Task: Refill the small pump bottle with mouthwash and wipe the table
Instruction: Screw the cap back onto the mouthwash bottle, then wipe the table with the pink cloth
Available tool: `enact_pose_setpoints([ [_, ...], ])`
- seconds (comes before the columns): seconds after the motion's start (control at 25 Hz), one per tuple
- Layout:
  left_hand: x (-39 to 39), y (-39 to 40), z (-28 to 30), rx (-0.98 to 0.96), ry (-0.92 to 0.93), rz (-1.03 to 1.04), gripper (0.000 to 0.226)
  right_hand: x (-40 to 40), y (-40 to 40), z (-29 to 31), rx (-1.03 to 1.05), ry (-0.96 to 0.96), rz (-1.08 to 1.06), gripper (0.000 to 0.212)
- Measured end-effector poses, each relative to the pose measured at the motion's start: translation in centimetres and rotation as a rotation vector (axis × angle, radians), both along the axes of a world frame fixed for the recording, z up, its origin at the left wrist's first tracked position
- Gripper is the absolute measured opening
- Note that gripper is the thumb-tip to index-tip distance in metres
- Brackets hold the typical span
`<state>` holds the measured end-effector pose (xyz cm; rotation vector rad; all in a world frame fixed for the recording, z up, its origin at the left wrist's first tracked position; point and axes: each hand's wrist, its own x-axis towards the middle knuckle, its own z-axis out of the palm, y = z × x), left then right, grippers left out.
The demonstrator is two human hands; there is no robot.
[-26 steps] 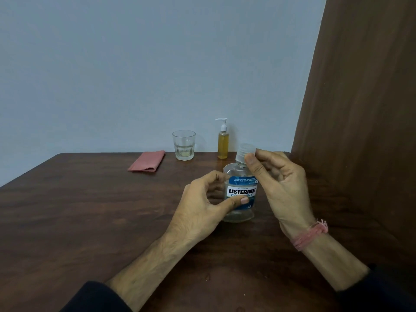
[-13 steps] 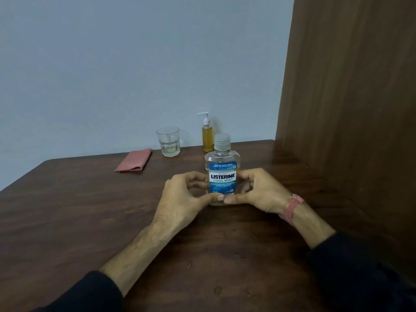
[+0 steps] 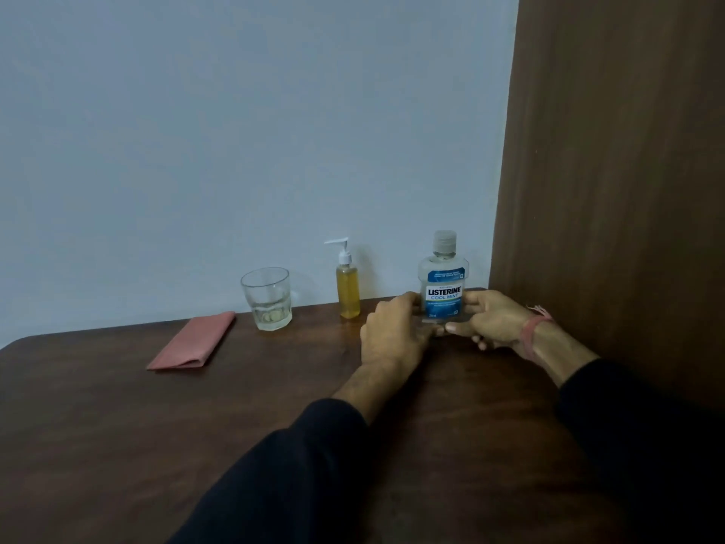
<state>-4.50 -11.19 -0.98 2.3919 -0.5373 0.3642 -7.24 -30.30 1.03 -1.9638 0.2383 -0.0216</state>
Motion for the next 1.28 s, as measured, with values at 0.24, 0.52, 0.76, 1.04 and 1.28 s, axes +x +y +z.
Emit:
enact_pose_setpoints([
  [0.24,7.7,-2.2,-0.2,0.042,-0.002,0.071,0.061,8.7,-0.8,-0.8,0.070,0.022,-0.043,0.056],
  [0.52,8.3,-1.4,0.0,0.024,0.018,0.056,0.076,8.3,-0.7,-1.0,0.098,-0.030,-0.079,0.078],
  [0.76,3.4,5.7,0.6,0.042,0.117,-0.008,0.056,3.0,2.2,-1.8,0.007,-0.215,-0.243,0.051],
  [1.04,-1.0,27.5,1.8,0.161,0.019,0.536,0.055,-1.1,11.5,-0.9,0.073,-0.163,0.154,0.011],
  [1.28,0.0,31.6,2.7,0.264,0.123,0.561,0.041,-1.8,19.7,0.0,-0.077,0.041,0.405,0.019],
])
